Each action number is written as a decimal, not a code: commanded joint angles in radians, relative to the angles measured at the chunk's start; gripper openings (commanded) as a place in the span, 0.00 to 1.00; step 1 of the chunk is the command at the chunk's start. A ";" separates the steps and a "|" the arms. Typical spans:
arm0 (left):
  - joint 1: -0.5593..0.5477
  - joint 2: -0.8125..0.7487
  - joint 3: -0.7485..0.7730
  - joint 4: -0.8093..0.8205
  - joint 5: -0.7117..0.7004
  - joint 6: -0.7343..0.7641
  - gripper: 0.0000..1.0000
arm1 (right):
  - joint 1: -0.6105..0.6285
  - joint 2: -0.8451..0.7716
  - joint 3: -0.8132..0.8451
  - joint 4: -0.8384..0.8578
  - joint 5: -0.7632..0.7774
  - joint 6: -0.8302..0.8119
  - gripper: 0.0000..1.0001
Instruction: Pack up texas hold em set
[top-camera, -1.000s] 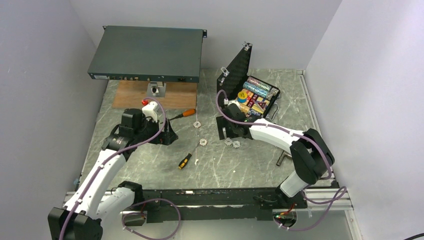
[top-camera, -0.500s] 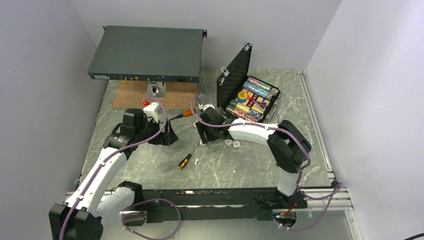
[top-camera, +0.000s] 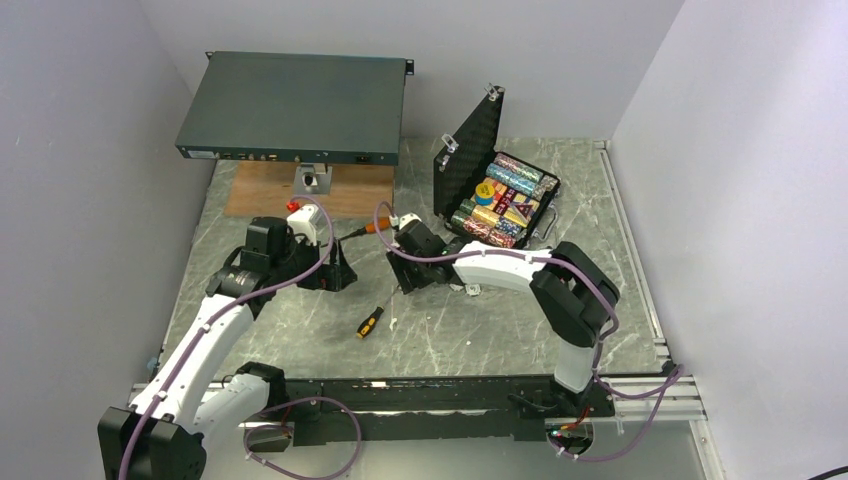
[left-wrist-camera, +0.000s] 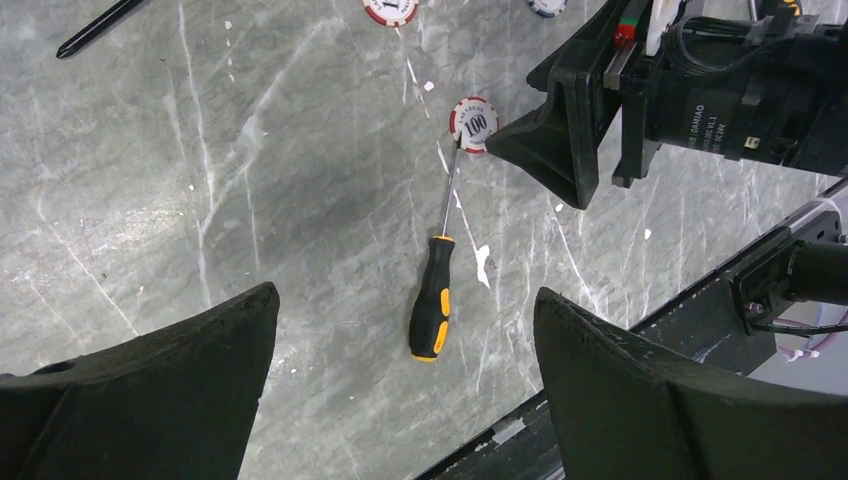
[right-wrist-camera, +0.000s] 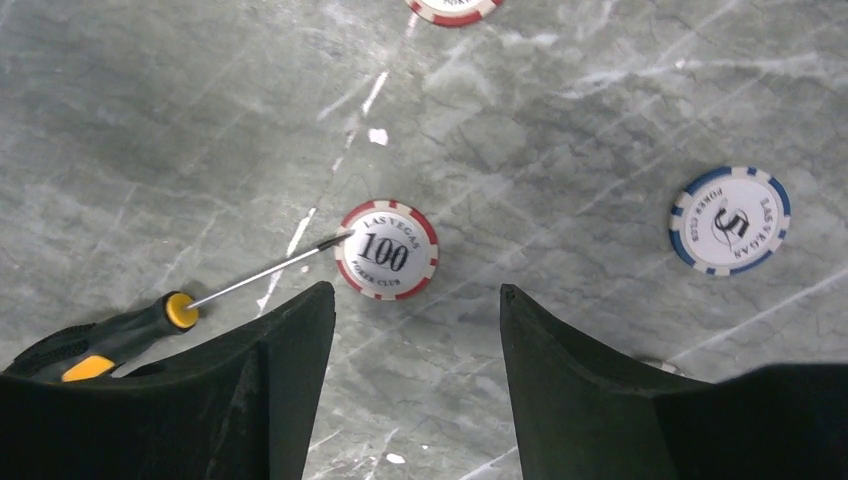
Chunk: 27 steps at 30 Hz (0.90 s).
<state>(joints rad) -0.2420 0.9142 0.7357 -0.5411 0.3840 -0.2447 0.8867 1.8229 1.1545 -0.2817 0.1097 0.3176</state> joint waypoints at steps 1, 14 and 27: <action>-0.009 0.007 0.023 0.031 0.043 0.004 0.99 | -0.001 -0.070 -0.057 0.037 0.092 0.078 0.64; -0.467 0.171 0.027 0.155 -0.353 -0.295 0.98 | -0.204 -0.535 -0.395 -0.085 0.276 0.337 0.73; -0.596 0.795 0.467 -0.106 -0.527 -0.754 0.86 | -0.270 -0.918 -0.528 -0.163 0.334 0.290 0.84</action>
<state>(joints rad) -0.8341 1.6436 1.1225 -0.5411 -0.0837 -0.8181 0.6228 0.9199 0.6552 -0.4343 0.4370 0.6258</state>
